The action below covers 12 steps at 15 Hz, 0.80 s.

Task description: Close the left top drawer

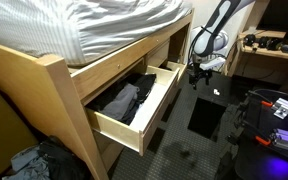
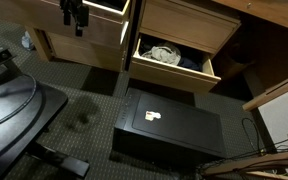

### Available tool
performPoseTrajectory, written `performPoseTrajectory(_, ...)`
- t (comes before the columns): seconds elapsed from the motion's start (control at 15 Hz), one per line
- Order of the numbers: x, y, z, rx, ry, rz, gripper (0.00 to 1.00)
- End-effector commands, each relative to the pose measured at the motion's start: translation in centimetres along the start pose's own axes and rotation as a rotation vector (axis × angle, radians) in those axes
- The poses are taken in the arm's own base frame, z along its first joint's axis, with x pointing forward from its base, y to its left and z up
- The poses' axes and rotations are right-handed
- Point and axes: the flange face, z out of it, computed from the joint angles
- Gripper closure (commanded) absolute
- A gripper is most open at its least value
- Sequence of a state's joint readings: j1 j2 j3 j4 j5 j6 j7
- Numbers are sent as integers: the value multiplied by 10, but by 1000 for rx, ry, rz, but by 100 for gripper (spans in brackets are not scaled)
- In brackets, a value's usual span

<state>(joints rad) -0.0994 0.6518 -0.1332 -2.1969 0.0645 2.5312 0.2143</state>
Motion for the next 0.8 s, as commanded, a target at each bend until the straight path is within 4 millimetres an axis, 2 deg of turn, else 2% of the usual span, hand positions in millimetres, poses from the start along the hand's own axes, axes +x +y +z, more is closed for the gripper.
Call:
performPoseTrajectory(0.0,2,3,3,-2,-6,4,0)
performPoseTrajectory(0.2,0,-11,-4,-6,5,-14,0)
performPoseTrajectory(0.27,4,-21,1,23,42,5,0)
performPoseTrajectory(0.4,29,-43,17,115,159,60,0)
performPoseTrajectory(0.53,45,-58,32,134,300,29,0)
performPoseTrajectory(0.73,64,-69,54,203,471,23,0)
